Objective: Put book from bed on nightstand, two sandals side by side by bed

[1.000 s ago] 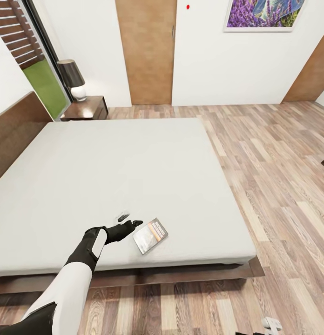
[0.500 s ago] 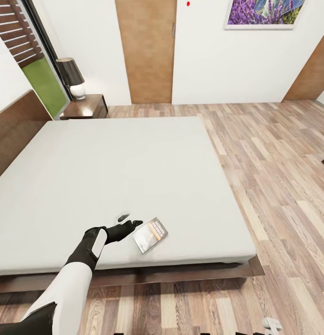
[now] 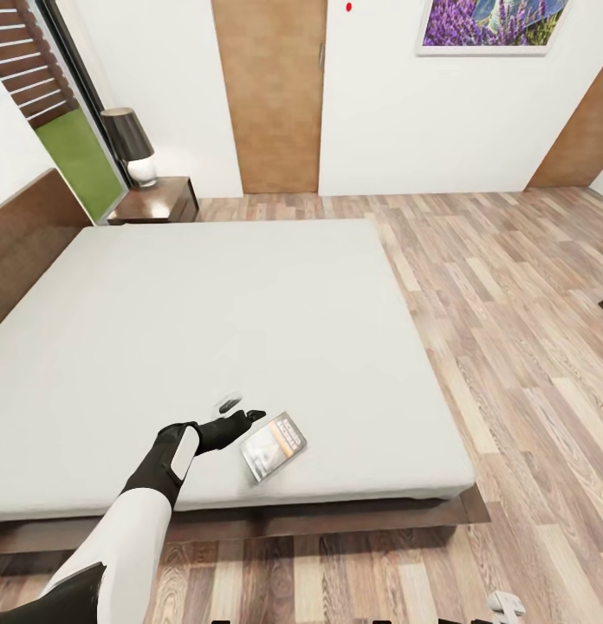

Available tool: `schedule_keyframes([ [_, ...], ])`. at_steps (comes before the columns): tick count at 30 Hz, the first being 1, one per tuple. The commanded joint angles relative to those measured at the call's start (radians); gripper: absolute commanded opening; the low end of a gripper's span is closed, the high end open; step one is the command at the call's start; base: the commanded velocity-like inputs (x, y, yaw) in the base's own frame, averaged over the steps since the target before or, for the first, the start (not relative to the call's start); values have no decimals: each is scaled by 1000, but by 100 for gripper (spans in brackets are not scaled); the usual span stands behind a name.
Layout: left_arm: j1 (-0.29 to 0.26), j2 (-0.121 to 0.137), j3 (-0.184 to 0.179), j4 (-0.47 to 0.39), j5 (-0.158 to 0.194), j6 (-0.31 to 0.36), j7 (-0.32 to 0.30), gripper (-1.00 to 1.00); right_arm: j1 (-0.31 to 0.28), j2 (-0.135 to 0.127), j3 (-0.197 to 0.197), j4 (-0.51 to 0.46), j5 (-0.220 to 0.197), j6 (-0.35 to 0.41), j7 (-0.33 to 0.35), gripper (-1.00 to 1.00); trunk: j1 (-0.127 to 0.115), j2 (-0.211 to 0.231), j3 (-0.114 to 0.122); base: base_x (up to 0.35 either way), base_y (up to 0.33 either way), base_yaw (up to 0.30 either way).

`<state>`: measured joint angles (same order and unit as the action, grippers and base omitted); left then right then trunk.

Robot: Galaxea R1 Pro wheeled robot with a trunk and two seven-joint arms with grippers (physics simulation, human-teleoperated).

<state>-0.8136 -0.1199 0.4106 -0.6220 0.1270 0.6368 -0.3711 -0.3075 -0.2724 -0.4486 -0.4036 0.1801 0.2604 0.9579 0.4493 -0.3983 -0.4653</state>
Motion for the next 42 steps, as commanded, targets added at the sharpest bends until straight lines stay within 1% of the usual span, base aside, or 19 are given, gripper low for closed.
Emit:
schedule_keyframes([
  [1, -1, -1, 7, -1, 3, 8, -2, 100, -1, 1, -8, -1, 9, 7, 7, 100, 1, -2, -1, 89, -2, 0],
  [4, -1, -1, 7, -1, 3, 8, -2, 100, -1, 1, -8, -1, 9, -27, 7, 100, 1, -2, -1, 183, -1, 0],
  [7, -1, -1, 7, -1, 3, 7, -2, 100, -1, 2, -8, -1, 9, -37, 7, 100, 1, -2, -1, 77, 0, 0],
  [14, -1, -1, 7, -1, 3, 7, -2, 100, -1, 2, -8, 0, 9, -41, 7, 100, 1, -2, -1, 31, -16, 0],
  [21, -1, -1, 7, -1, 3, 7, -2, 100, -1, 2, -8, -1, 9, -42, 7, 100, 1, -2, -1, 125, -115, 0],
  [34, -1, -1, 6, -1, 3, 8, -2, 100, -1, 3, -8, 0, 9, -41, 7, 100, 1, -2, -1, 9, -9, 0],
  [42, -1, -1, 7, -1, 3, 8, -2, 100, -1, 3, -8, -1, 9, -41, 7, 100, 31, -58, -27, 0, 0, 0],
])
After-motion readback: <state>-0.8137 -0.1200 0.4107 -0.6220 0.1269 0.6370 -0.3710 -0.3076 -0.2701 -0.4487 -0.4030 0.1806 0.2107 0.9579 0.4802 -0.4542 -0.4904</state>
